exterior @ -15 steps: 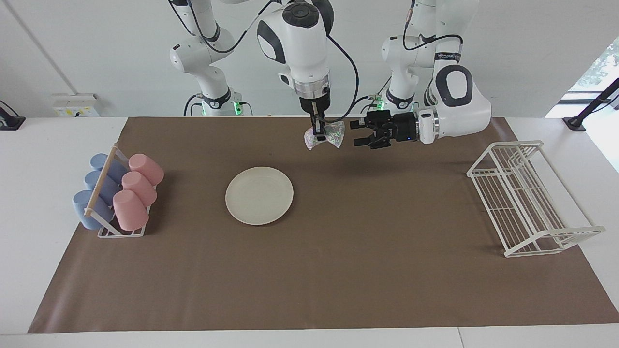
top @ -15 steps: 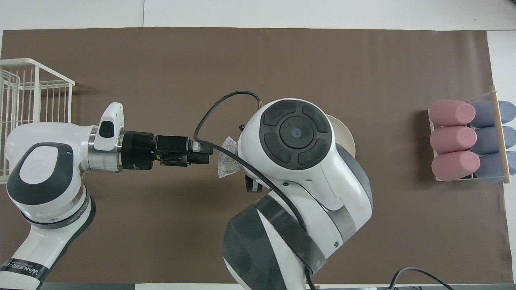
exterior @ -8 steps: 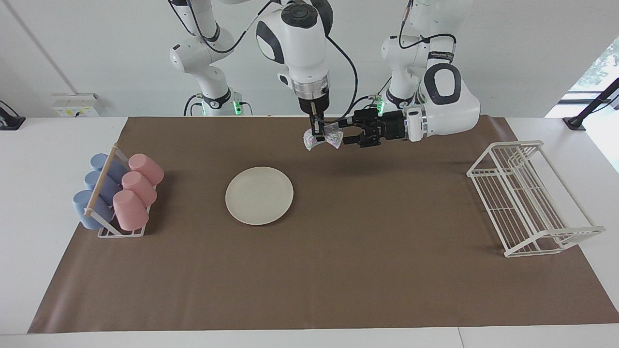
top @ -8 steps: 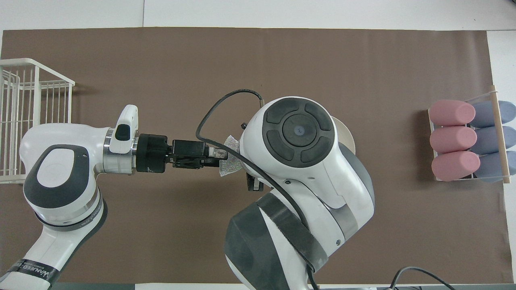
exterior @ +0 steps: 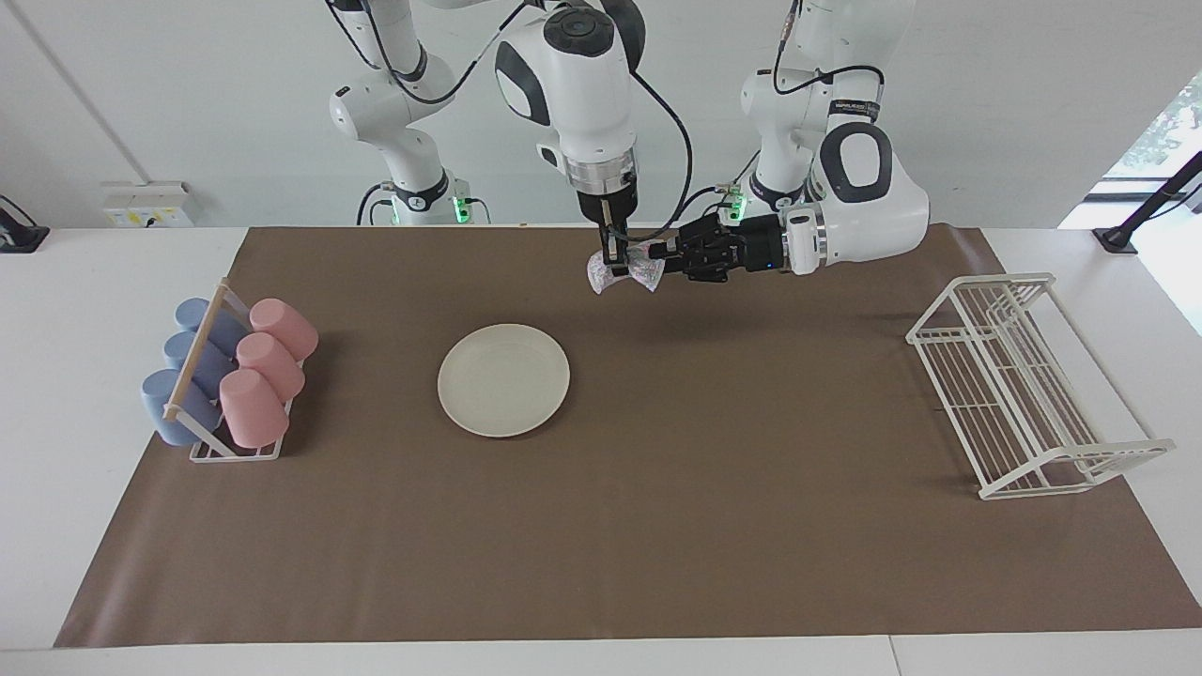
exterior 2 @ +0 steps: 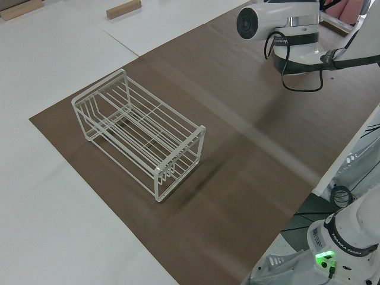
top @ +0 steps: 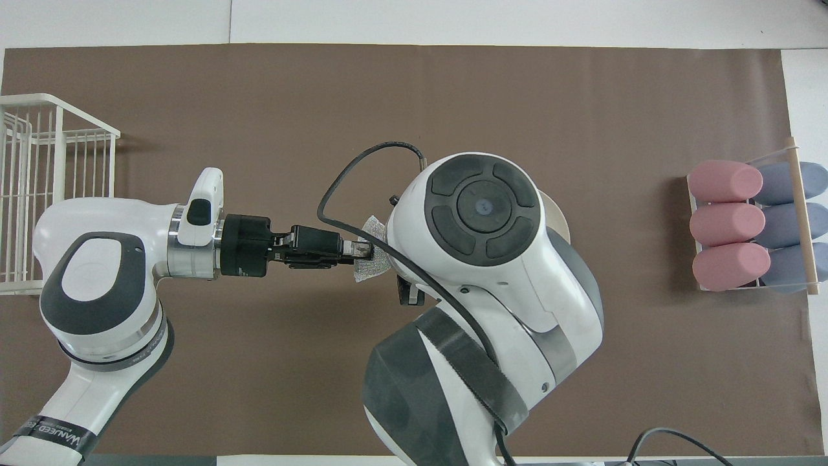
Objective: Wipe plate with sponge
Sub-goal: 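Grasp the sponge with the left gripper while the right gripper releases, then carry the sponge toward the rack while the right gripper withdraws, then lower the sponge into the wire rack and open the left gripper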
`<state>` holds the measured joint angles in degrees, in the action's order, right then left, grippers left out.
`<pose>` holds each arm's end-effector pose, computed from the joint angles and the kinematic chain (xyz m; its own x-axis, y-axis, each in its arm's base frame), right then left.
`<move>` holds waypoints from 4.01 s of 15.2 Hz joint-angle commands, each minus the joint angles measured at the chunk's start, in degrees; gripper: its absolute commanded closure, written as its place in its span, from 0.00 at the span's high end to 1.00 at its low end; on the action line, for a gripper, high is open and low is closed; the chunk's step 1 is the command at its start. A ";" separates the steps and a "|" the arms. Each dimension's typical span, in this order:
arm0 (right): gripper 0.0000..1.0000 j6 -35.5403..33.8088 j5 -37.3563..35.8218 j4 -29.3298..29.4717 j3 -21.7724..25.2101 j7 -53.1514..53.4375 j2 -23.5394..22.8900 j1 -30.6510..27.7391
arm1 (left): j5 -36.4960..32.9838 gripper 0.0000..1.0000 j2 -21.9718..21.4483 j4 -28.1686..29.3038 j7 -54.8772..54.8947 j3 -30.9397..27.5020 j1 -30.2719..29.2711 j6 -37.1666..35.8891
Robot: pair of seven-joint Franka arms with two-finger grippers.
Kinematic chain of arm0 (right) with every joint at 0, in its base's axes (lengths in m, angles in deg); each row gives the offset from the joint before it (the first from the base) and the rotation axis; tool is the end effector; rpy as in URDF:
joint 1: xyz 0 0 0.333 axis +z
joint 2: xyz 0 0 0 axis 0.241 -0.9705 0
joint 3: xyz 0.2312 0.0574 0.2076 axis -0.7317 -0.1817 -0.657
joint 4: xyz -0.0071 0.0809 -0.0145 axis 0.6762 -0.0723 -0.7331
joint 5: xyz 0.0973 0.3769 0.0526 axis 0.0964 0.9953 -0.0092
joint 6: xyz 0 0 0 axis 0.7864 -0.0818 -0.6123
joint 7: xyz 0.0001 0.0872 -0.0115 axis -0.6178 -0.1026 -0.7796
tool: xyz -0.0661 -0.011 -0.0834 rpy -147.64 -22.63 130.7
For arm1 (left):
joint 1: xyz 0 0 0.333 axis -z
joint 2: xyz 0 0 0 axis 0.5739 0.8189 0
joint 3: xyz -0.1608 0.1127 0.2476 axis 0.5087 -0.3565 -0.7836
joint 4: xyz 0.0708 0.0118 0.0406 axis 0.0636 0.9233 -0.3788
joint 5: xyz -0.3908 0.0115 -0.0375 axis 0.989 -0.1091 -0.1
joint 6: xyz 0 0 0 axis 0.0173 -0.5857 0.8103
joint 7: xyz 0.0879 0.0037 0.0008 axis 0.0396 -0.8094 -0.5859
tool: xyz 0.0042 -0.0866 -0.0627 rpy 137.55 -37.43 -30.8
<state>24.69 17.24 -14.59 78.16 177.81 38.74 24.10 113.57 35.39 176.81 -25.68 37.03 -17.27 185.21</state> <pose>0.4976 0.3820 0.5423 -0.0549 -0.9861 -0.1566 -0.9985 0.0542 0.0091 0.4784 -0.2297 0.4480 0.9870 -0.1021 -0.1242 0.0913 -0.2800 0.9556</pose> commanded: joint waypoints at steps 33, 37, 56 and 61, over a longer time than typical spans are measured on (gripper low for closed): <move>1.00 -20.71 -0.29 -1.73 0.12 -32.91 8.43 -28.00 | -14.69 0.00 0.03 -1.49 -6.60 -1.04 -0.53 0.33; 1.00 -21.95 -0.29 -1.82 0.38 -55.68 8.78 -35.57 | -25.93 0.00 -0.32 -4.56 -13.79 -1.13 -0.36 0.85; 1.00 -28.36 -0.38 -1.82 0.12 -116.29 11.86 -40.87 | -92.98 0.00 -1.03 -16.87 -37.99 0.81 0.52 -13.47; 1.00 -30.83 -0.64 -1.46 0.03 -117.16 12.74 -41.04 | -110.13 0.00 -1.12 -17.23 -38.08 0.81 0.00 -15.14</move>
<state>-6.13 17.00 -15.17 78.47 62.84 50.29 -16.54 9.35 34.51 160.17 -62.80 37.93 -17.35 171.69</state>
